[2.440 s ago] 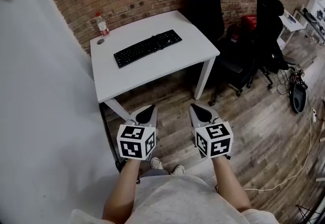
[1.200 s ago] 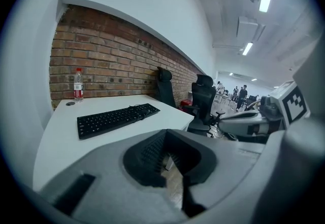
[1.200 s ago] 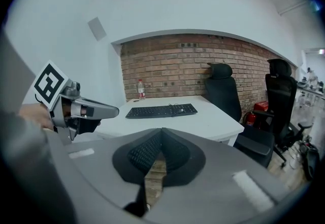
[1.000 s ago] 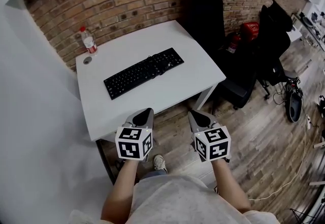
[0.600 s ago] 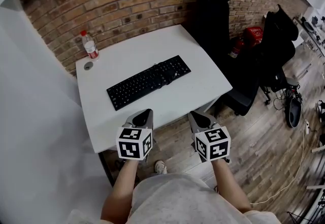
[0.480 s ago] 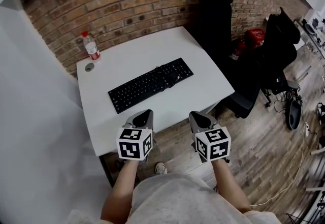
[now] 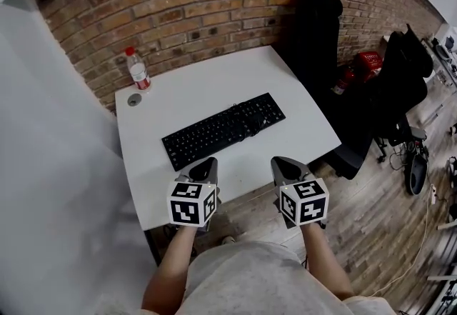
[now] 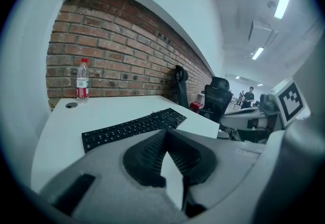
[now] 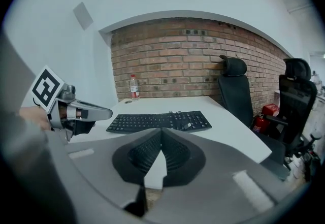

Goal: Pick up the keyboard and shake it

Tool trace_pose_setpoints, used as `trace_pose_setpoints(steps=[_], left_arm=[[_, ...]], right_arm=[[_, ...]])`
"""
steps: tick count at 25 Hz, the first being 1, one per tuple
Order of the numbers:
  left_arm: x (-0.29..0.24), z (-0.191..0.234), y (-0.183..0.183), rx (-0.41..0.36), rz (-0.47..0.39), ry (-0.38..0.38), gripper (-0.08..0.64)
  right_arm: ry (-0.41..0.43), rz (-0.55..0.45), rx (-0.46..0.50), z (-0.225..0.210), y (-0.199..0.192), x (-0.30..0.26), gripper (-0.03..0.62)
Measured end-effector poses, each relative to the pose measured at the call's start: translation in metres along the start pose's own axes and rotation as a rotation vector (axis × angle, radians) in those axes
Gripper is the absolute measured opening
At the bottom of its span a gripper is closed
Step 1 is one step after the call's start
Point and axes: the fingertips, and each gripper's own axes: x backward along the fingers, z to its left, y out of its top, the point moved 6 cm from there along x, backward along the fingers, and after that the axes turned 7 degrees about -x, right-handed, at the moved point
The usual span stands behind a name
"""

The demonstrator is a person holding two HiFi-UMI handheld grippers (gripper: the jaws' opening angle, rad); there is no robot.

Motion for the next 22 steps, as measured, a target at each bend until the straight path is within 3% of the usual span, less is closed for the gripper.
trace_pose_setpoints(steps=[8, 22], left_arm=[[-0.003, 0.018, -0.005, 0.017, 0.012, 0.059, -0.006], [-0.042, 0.060, -0.017, 0.143, 0.004, 0.241, -0.003]], right_arm=[[0.035, 0.008, 0.013, -0.014, 0.009, -0.027, 0.012], [0.192, 0.077, 0.077, -0.057, 0.025, -0.110, 0.012]])
